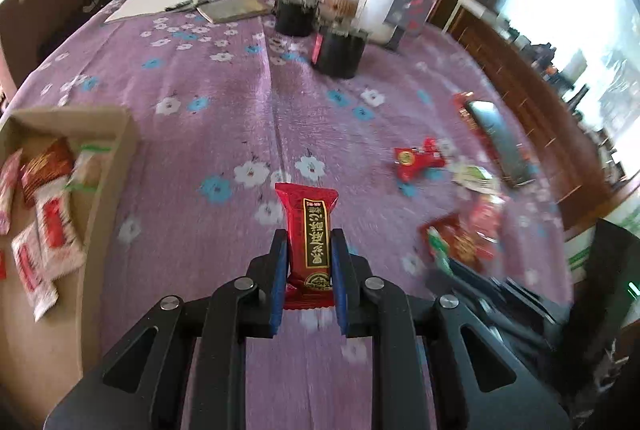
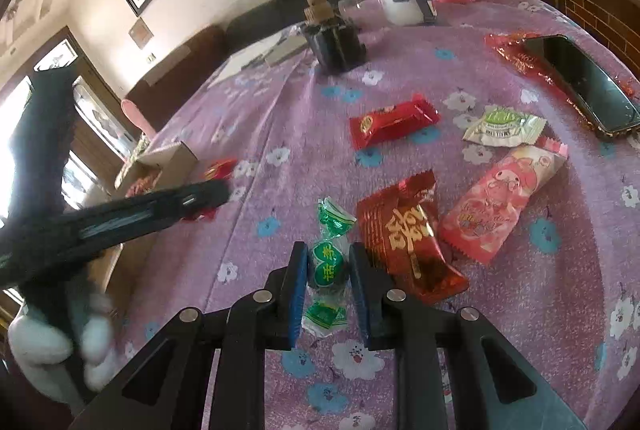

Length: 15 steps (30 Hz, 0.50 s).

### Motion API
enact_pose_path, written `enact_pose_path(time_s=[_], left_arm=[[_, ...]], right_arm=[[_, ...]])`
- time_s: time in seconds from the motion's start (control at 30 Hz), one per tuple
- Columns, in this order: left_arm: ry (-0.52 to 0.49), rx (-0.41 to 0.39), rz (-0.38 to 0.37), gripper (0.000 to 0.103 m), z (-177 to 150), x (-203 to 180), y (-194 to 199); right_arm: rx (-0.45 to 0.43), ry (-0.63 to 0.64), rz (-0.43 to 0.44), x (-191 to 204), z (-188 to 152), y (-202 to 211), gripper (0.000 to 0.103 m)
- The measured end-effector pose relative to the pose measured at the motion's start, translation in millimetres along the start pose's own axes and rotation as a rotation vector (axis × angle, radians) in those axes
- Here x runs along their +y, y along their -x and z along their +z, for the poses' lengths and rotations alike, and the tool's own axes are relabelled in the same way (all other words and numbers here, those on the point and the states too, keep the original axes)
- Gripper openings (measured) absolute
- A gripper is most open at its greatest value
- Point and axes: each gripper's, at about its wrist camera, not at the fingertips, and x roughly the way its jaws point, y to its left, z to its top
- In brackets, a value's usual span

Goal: Organize snacks
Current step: 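Carry both snacks into the cardboard box and open both grippers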

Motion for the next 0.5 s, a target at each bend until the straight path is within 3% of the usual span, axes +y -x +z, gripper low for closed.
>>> enact_pose_path(time_s=[0.1,0.2,0.37,0.5], left_arm=[[0.018,-0.043,-0.038,0.017,-13,14,31],[0.037,-0.081,-0.024,0.017,-23,36,53],[0.090,-0.144,0.083,0.017,-46,95,92],[0.152,-0.146,0.164,0.017,-60,151,108]], right_arm=[[-0.002,0.005,-0.002,1,0,-1,0.022],[-0.006,0.004,-0.011,1,-1,-2,0.022],[-0.022,0.007,-0.050,3,-2,0,0.022],[-0.052,0.044,-0.078,13,0,7,0.022]])
